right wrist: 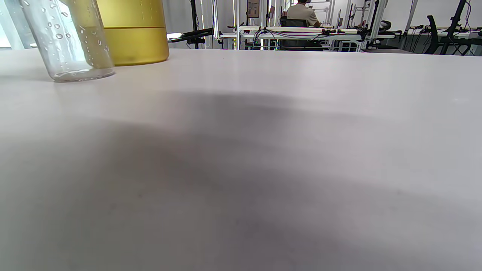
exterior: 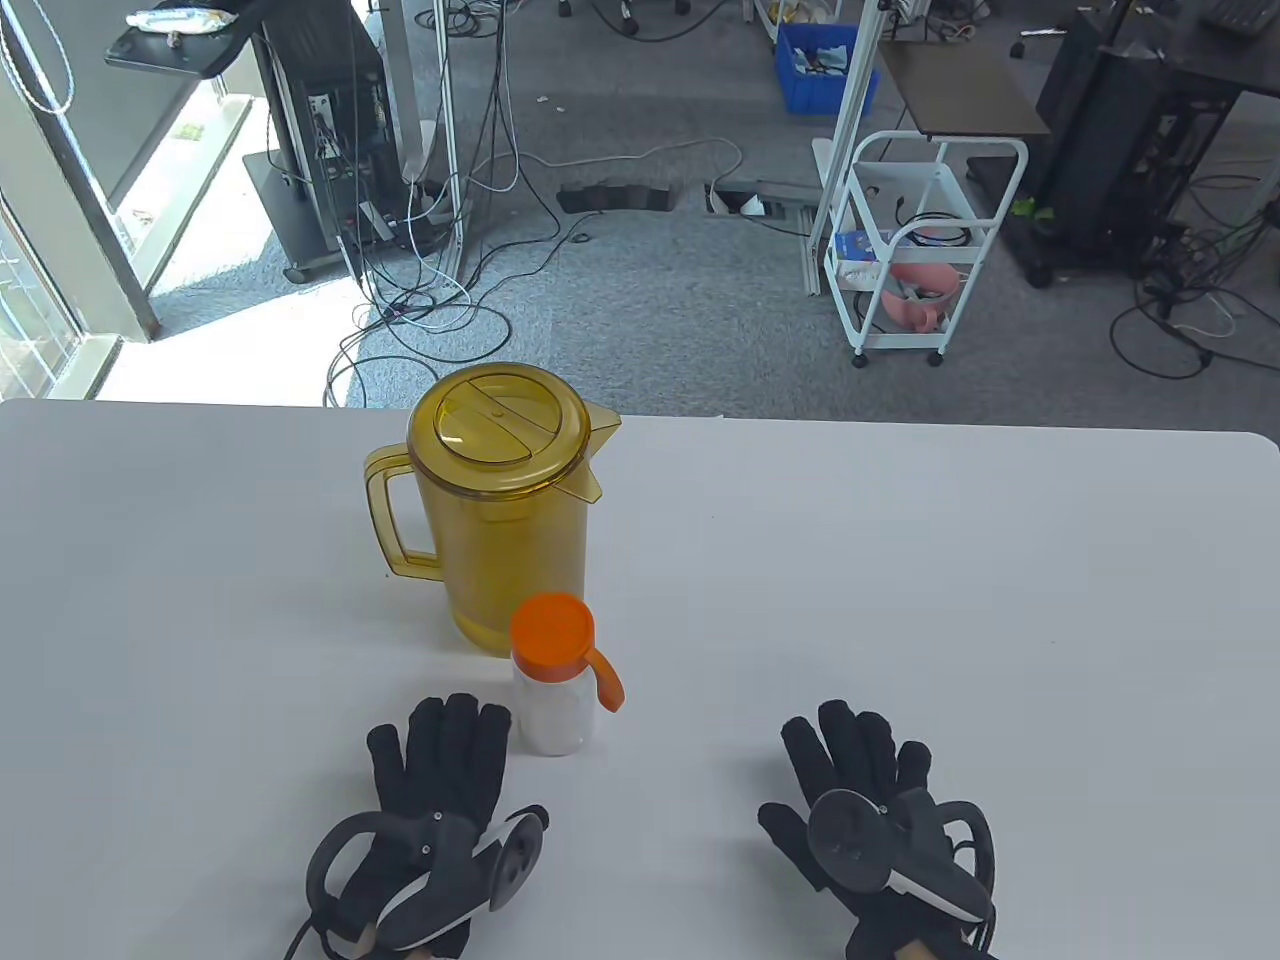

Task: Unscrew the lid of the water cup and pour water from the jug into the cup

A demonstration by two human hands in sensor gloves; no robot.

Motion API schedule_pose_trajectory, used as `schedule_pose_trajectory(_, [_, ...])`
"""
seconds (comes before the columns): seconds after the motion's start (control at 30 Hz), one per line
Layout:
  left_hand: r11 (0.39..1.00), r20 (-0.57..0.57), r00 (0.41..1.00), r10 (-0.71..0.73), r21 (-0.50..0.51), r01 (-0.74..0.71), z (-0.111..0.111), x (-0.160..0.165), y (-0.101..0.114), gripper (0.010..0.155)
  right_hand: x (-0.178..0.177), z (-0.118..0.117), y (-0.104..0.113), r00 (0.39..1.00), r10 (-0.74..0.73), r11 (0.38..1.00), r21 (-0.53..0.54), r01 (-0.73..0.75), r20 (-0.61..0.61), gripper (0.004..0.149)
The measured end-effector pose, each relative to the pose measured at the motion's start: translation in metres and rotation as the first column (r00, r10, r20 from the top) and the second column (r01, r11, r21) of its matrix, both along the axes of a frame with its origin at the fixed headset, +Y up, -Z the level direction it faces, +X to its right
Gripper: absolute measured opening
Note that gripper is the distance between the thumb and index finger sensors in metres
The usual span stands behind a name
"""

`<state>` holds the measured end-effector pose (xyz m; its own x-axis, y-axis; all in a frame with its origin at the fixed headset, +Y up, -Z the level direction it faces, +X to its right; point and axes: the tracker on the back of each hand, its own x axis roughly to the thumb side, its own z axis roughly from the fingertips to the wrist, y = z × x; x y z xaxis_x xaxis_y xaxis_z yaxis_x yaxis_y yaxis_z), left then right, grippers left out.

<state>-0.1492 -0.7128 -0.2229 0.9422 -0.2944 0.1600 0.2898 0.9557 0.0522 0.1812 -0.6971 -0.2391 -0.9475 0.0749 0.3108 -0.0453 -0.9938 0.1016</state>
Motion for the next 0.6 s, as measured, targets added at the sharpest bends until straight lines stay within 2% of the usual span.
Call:
schedule_pose_trajectory(0.53, [0.999, -0.004, 0.999, 0.038, 0.012, -0.038, 0.0033, 0.003, 0.0011, 0.098, -0.0008, -0.0002, -0.001, 1.0, -0.006, 1.0, -0.004, 0.006, -0.006, 0.078])
schedule_pose_trajectory(0.6, [0.997, -0.031, 0.996, 0.081, 0.016, -0.08, 0.0041, 0.0054, 0.0022, 0.101, -0.0008, 0.0002, -0.001, 1.0, -0.005, 1.0, -0.005, 0.005, -0.008, 0.078])
